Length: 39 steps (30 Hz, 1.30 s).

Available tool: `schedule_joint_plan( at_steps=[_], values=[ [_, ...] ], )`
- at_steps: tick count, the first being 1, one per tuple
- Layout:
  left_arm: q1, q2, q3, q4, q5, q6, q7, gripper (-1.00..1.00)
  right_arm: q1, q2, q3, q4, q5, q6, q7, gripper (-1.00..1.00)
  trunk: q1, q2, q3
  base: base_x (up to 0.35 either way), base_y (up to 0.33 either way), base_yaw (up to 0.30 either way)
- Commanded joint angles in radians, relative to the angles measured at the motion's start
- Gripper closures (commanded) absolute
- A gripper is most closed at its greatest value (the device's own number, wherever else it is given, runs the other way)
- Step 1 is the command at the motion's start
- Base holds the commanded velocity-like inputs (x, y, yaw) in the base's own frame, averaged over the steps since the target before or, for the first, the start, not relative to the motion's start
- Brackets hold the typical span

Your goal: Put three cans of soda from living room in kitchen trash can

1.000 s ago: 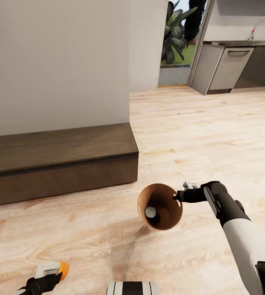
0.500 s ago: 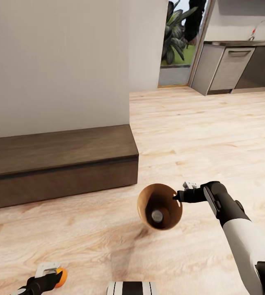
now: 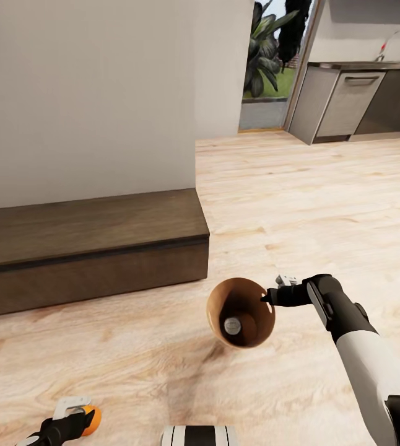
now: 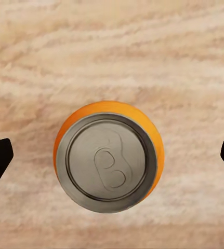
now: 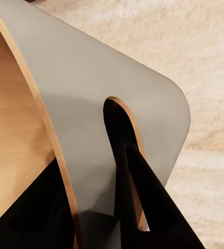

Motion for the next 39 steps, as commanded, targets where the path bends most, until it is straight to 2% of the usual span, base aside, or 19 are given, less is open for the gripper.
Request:
schedule_joint_plan(
  at_steps=[1, 5, 10, 39],
  values=[
    [0.0, 0.0, 0.0, -0.001, 0.0, 0.0, 0.0, -1.0, 0.0, 0.0, 0.0, 0.0, -0.024, 0.008, 0.003, 1.0, 0.004, -0.007, -0.003, 0.0, 0.0, 0.0],
    [0.0, -0.001, 0.0, 0.002, 0.0, 0.001, 0.0, -1.0, 0.0, 0.0, 0.0, 0.0, -0.024, 0.008, 0.003, 1.0, 0.019, -0.035, -0.016, 0.0, 0.0, 0.0],
    [0.0, 0.0, 0.0, 0.003, 0.0, 0.001, 0.0, -1.0, 0.0, 0.001, 0.0, 0.0, -0.023, 0.008, 0.003, 1.0, 0.021, -0.036, -0.035, 0.0, 0.0, 0.0],
    [0.0, 0.0, 0.0, -0.003, 0.001, 0.0, 0.0, -1.0, 0.0, 0.0, 0.0, 0.0, -0.022, 0.008, 0.003, 1.0, 0.021, -0.036, -0.035, 0.041, 0.0, 0.0]
  ],
)
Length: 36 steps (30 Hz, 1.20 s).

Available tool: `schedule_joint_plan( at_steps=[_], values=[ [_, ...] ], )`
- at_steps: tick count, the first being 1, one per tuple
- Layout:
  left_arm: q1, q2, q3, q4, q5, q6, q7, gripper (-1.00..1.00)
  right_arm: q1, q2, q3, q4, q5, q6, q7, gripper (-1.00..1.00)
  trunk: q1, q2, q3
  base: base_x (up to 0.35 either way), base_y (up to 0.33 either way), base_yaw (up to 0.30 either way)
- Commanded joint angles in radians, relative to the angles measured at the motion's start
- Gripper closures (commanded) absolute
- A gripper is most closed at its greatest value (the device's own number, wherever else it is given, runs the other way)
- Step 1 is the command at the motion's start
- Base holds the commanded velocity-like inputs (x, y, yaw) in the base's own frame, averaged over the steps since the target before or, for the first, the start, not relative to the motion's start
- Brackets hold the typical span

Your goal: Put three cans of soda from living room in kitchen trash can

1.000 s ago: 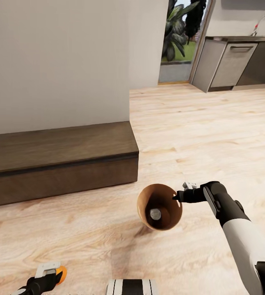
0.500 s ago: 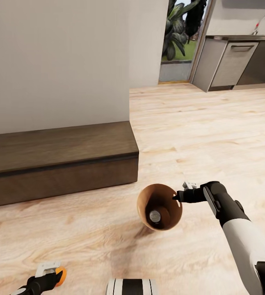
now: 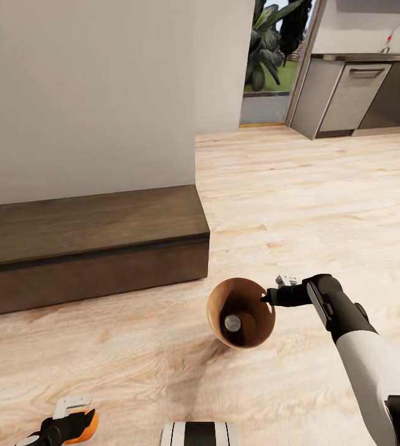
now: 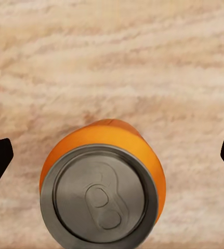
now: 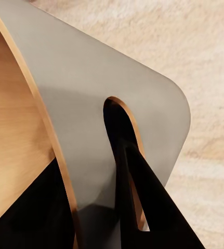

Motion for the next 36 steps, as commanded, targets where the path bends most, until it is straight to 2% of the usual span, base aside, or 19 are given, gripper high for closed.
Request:
schedule_joint_plan(
  at_steps=[1, 31, 36],
  values=[
    [0.0, 0.0, 0.0, 0.0, 0.0, 0.0, 0.0, -1.0, 0.0, 0.0, 0.0, 0.0, -0.023, 0.008, 0.003, 1.0, 0.0, 0.0, 0.0, 0.005, 0.0, 0.0],
    [0.0, 0.0, 0.002, 0.0, -0.001, 0.0, 0.001, -1.0, 0.0, 0.0, 0.0, 0.0, -0.023, 0.008, 0.003, 1.0, 0.0, 0.0, 0.0, 0.0, 0.0, 0.0],
    [0.0, 0.0, 0.002, 0.0, -0.001, 0.0, 0.001, -1.0, 0.0, 0.001, 0.0, 0.0, -0.023, 0.008, 0.004, 1.0, 0.002, -0.001, -0.019, 0.0, 0.0, 0.0]
  ],
)
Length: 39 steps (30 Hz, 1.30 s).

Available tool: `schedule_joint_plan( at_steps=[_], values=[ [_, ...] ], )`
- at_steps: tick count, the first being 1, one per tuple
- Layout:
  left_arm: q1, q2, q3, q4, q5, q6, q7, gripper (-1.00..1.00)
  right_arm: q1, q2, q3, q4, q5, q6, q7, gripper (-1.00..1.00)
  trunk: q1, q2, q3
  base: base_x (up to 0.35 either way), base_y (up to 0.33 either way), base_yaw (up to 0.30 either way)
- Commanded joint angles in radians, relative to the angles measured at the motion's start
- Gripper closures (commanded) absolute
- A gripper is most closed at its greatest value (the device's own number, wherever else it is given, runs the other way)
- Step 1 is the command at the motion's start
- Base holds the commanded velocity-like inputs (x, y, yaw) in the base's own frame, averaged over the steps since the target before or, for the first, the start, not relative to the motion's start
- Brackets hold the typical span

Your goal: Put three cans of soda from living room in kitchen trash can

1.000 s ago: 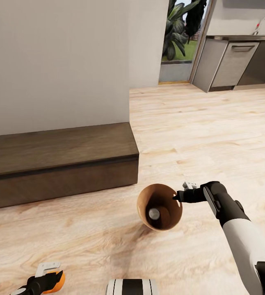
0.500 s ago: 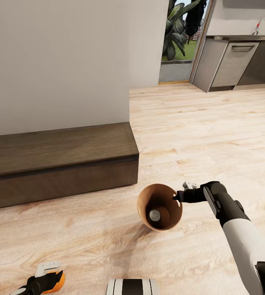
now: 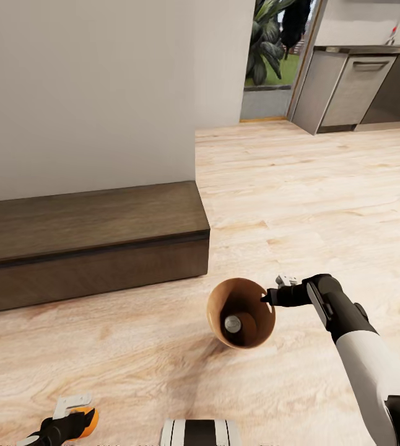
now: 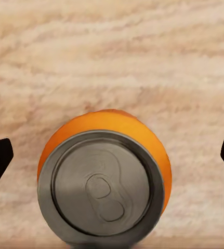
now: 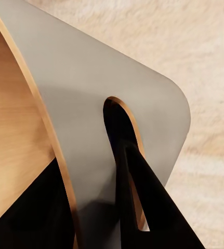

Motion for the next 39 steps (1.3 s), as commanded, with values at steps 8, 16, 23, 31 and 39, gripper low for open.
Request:
schedule_joint_plan(
  at_steps=[8, 16, 23, 31, 39],
  values=[
    [0.0, 0.0, 0.0, 0.0, 0.0, 0.0, -0.001, -1.0, 0.0, 0.001, -0.001, -0.001, -0.029, 0.01, 0.003, 1.0, 0.002, -0.001, -0.015, 0.0, 0.0, 0.0],
    [0.0, 0.0, 0.0, 0.0, 0.0, 0.0, -0.001, -1.0, 0.0, 0.001, -0.001, -0.001, -0.029, 0.01, 0.003, 1.0, 0.002, -0.001, -0.015, 0.0, 0.0, 0.0],
    [0.0, 0.0, 0.0, 0.0, 0.0, 0.0, -0.001, -1.0, 0.0, 0.001, 0.0, -0.001, -0.029, 0.01, 0.003, 1.0, 0.002, -0.002, -0.023, 0.0, 0.0, 0.0],
    [0.0, 0.0, 0.0, 0.001, 0.0, 0.0, -0.001, -1.0, 0.0, 0.001, 0.0, -0.001, -0.029, 0.01, 0.003, 1.0, 0.004, -0.002, -0.039, 0.0, 0.0, 0.0],
    [0.0, 0.0, 0.001, 0.003, 0.0, 0.001, 0.0, -1.0, 0.0, 0.001, 0.001, -0.001, -0.029, 0.01, 0.002, 1.0, 0.004, -0.002, -0.039, 0.0, 0.0, 0.0]
  ],
)
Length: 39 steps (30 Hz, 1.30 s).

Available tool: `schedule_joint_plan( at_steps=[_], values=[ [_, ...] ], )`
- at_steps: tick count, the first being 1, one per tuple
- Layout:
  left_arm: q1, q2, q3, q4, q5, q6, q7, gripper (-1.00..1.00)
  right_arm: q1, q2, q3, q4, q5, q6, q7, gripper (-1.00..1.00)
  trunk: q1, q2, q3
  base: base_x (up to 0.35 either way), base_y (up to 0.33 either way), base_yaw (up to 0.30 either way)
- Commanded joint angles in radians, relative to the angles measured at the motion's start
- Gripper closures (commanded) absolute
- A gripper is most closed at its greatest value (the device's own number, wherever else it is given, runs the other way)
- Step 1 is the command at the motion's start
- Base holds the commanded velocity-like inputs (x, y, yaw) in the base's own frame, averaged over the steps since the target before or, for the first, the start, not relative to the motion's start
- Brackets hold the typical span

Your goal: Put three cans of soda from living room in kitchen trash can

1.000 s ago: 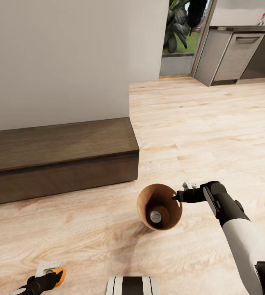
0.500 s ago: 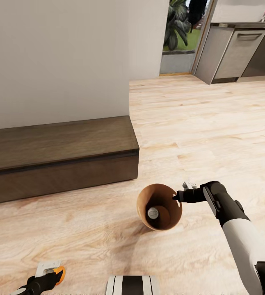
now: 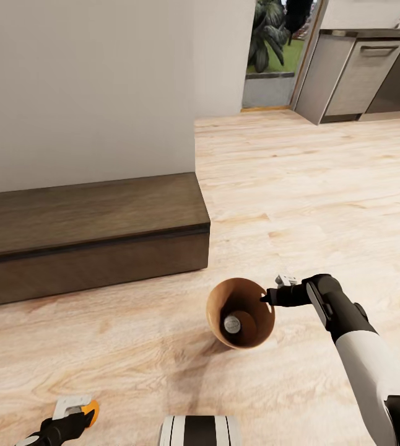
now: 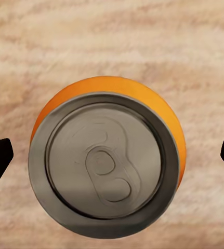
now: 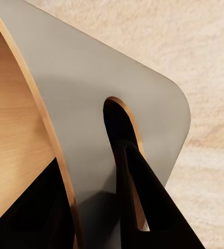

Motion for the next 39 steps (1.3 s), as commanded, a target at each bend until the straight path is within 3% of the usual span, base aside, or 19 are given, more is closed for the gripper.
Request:
schedule_joint_plan(
  at_steps=[1, 6, 7, 37, 39],
  values=[
    [0.0, 0.0, 0.0, 0.0, 0.0, 0.0, 0.0, -1.0, 0.0, 0.0, 0.0, 0.0, -0.024, 0.009, 0.003, 1.0, 0.0, 0.0, 0.0, 0.0, 0.0, 0.0],
    [0.0, 0.0, 0.0, 0.004, 0.0, 0.0, 0.0, -1.0, 0.0, 0.0, 0.0, 0.0, -0.024, 0.009, 0.003, 1.0, 0.0, 0.0, 0.0, 0.0, 0.0, 0.0],
    [0.0, 0.0, 0.0, 0.004, 0.0, 0.0, 0.0, 1.0, 0.0, 0.0, 0.0, 0.0, -0.024, 0.009, 0.003, 1.0, 0.0, 0.0, 0.0, 0.0, 0.0, 0.0],
    [-0.001, -0.001, 0.004, 0.01, 0.0, 0.001, 0.0, 1.0, 0.0, 0.001, 0.0, 0.0, -0.024, 0.009, 0.003, 1.0, 0.0, 0.0, 0.0, 0.0, 0.0, 0.0],
    [-0.001, -0.001, 0.004, 0.01, 0.0, 0.003, 0.0, 1.0, 0.0, 0.001, 0.0, 0.0, -0.024, 0.009, 0.003, 1.0, -0.001, 0.0, 0.008, 0.0, 0.0, 0.0]
  ],
)
